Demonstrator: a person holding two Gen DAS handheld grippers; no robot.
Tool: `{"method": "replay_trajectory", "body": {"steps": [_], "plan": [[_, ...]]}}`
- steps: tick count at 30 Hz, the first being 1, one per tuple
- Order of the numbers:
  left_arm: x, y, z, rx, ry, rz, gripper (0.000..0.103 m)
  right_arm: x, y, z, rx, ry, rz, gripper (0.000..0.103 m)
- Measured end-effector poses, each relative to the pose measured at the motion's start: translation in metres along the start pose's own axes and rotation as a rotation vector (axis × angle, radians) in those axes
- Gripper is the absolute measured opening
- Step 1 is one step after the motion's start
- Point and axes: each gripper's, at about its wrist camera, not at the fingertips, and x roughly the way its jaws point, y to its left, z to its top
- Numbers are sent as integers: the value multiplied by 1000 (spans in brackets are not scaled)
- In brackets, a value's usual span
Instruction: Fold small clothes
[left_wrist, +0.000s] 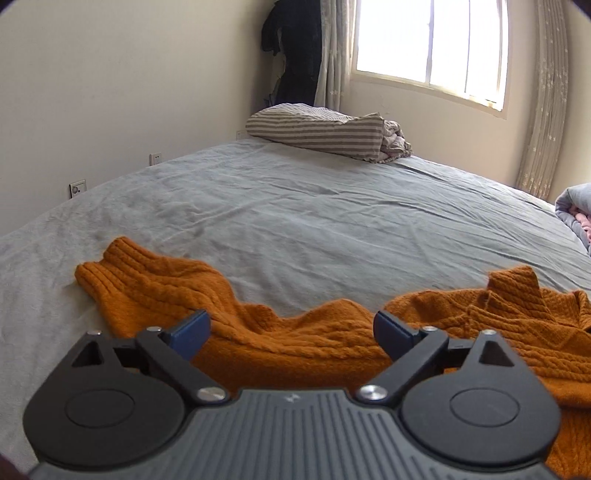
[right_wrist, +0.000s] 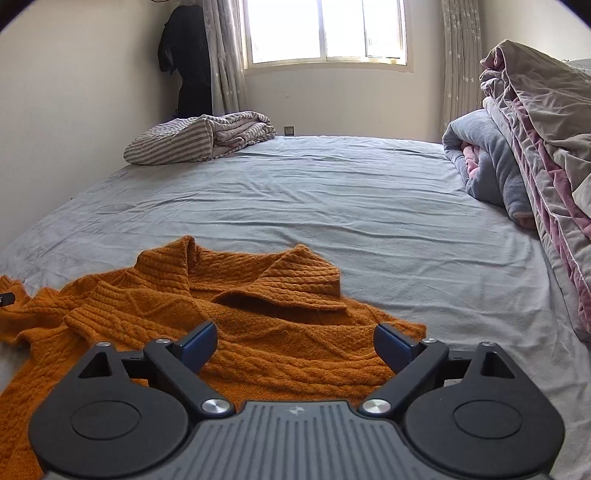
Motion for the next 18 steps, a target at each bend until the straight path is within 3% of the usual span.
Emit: {"method": "replay_trajectory", "body": {"steps": [4, 10, 18], "plan": [[8, 37, 3, -32, -14, 130, 101, -9, 10, 0, -26, -3, -4, 98], [41, 84, 3, -123, 55, 300, 102, -21, 23, -3, -67, -27, -9, 102], [76, 127, -4, -307, 93, 298, 102, -24, 33, -10, -113, -6, -13, 103]]}}
